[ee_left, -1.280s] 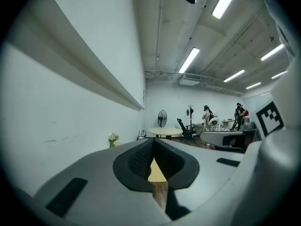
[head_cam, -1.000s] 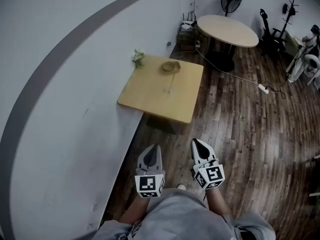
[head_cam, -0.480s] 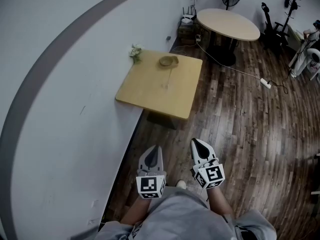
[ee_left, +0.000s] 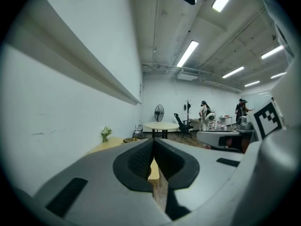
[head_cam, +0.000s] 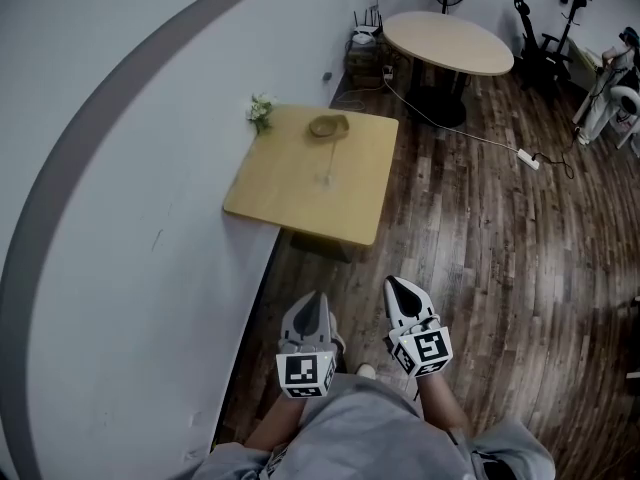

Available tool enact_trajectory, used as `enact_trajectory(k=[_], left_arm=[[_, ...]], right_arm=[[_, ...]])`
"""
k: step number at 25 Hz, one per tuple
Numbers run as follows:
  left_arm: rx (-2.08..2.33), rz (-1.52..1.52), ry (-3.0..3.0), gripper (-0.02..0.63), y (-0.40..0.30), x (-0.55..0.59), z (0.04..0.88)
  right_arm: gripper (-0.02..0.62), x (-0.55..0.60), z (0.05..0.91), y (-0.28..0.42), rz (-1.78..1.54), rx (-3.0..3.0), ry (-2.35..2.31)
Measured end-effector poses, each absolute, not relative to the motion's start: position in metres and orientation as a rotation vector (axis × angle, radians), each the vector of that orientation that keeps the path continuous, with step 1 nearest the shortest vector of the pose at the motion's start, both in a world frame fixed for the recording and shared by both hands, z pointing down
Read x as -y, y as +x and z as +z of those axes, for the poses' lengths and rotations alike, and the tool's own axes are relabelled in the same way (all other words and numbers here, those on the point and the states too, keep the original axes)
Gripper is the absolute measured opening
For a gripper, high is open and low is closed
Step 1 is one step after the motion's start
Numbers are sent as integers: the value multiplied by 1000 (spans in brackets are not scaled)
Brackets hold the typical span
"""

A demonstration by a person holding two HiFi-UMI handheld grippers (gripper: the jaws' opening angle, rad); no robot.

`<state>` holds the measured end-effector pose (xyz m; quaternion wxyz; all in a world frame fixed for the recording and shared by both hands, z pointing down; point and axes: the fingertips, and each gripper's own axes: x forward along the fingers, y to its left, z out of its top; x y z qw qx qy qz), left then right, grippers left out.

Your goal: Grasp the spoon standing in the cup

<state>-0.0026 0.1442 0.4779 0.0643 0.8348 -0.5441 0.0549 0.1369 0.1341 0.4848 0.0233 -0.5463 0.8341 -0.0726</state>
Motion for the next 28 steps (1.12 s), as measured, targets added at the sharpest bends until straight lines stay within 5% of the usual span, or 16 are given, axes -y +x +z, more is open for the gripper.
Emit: enact_trajectory(k=[28], left_arm=[[1574, 0, 2534, 2, -81, 92, 467]], right_arm=[[-2, 94, 469, 66, -178, -2568, -1776]])
